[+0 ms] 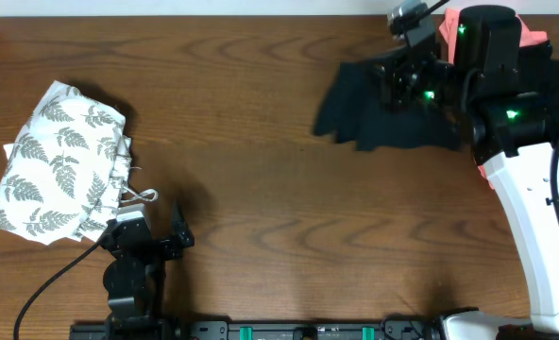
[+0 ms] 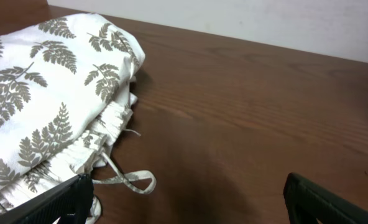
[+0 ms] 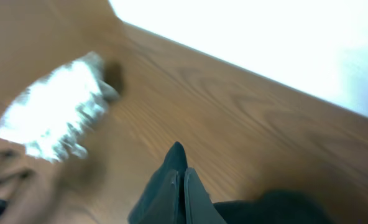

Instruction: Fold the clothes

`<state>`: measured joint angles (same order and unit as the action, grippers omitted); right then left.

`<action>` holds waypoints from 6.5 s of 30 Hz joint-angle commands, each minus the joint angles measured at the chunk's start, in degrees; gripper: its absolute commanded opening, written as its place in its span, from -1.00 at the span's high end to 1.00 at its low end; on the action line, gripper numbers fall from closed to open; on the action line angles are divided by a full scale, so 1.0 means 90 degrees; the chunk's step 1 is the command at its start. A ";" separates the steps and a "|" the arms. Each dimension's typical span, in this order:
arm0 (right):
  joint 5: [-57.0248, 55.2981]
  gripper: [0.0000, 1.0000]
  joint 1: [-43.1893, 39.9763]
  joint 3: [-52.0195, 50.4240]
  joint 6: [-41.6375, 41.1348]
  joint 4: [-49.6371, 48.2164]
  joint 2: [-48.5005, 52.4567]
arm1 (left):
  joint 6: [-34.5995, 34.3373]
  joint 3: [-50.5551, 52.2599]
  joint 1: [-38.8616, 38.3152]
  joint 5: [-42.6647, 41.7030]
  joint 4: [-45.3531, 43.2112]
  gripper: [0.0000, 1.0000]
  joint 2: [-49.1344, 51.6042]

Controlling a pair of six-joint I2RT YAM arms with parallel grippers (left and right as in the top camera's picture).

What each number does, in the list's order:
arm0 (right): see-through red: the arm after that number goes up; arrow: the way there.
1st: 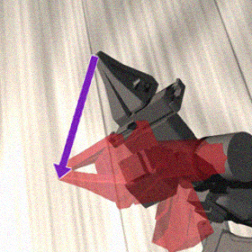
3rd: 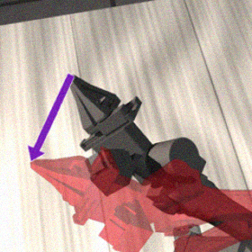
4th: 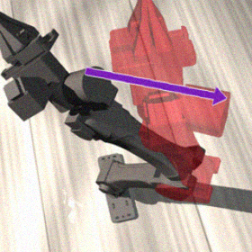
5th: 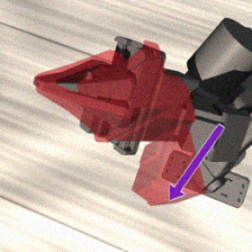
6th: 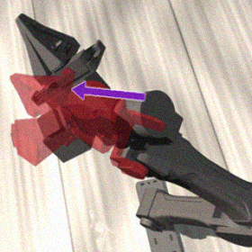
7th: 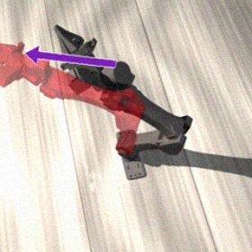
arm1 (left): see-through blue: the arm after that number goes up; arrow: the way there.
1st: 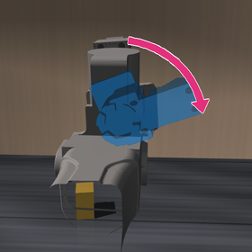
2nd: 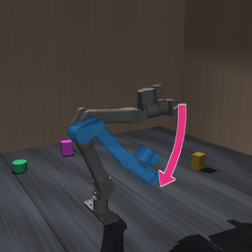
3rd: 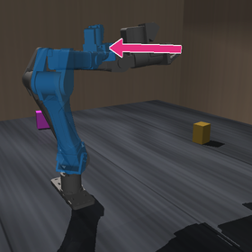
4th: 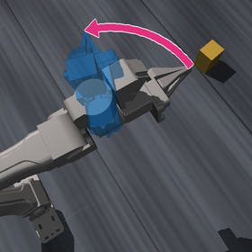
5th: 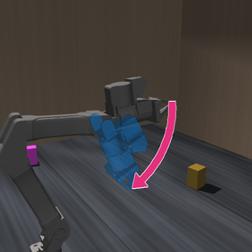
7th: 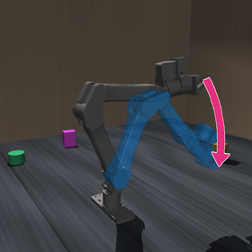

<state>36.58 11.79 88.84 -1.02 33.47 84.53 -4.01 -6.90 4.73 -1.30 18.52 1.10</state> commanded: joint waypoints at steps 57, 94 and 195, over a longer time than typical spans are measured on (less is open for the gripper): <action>-0.4920 0.97 0.2004 0.0036 -0.0743 0.2535 0.2815 | -0.2543 0.0092 0.0019 -0.1761 0.0121 -0.96 0.0070; -0.9260 0.97 0.1851 0.0039 0.0835 0.0549 -0.0950 | -0.2543 0.0092 0.0019 -0.1763 0.0124 -0.96 0.0070; -0.2344 0.97 0.1773 0.0080 0.0743 0.1610 0.2101 | -0.3111 0.0092 0.0019 -0.2018 0.0124 -0.96 0.0279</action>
<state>10.46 27.35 87.26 6.28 50.59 112.14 -31.68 -6.85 4.73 -18.09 18.26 3.49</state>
